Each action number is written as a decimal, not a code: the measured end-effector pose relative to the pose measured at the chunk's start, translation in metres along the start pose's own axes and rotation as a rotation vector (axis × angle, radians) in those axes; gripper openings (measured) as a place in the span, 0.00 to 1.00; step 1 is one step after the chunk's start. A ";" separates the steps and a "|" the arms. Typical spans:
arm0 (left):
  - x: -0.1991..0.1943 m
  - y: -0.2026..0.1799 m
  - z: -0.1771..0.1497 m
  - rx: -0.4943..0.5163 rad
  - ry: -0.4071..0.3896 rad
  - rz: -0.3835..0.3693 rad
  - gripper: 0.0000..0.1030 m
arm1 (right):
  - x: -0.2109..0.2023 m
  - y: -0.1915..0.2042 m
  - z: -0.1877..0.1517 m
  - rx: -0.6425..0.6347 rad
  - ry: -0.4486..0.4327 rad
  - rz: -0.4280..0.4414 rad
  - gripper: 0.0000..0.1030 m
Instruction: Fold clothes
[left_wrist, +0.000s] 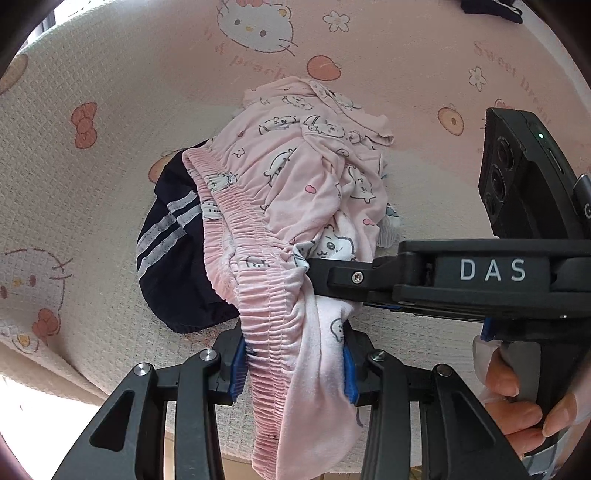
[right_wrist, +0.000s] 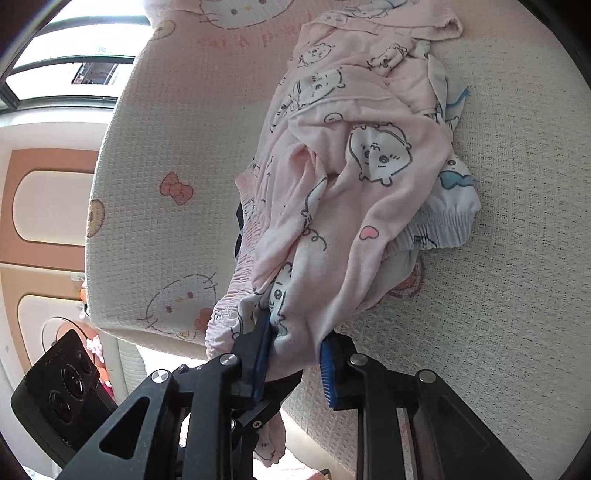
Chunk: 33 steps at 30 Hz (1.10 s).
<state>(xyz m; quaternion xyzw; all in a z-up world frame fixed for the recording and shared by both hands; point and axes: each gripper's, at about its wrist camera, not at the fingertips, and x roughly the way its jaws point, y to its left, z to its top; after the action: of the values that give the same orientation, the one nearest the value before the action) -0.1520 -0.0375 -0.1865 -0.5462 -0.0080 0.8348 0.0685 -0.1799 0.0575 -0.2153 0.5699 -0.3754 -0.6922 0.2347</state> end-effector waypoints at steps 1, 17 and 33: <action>-0.003 -0.002 0.001 0.003 -0.004 -0.006 0.35 | -0.004 -0.001 -0.001 0.005 -0.007 0.010 0.22; -0.031 -0.042 -0.007 0.095 -0.049 -0.075 0.36 | -0.059 -0.028 -0.010 0.099 -0.102 0.029 0.22; -0.019 -0.023 -0.019 -0.007 0.090 -0.119 0.43 | -0.029 -0.022 -0.014 0.128 -0.081 -0.044 0.22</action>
<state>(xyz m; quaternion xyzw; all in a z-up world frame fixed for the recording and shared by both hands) -0.1248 -0.0178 -0.1750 -0.5821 -0.0403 0.8037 0.1166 -0.1570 0.0893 -0.2158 0.5636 -0.4153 -0.6942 0.1671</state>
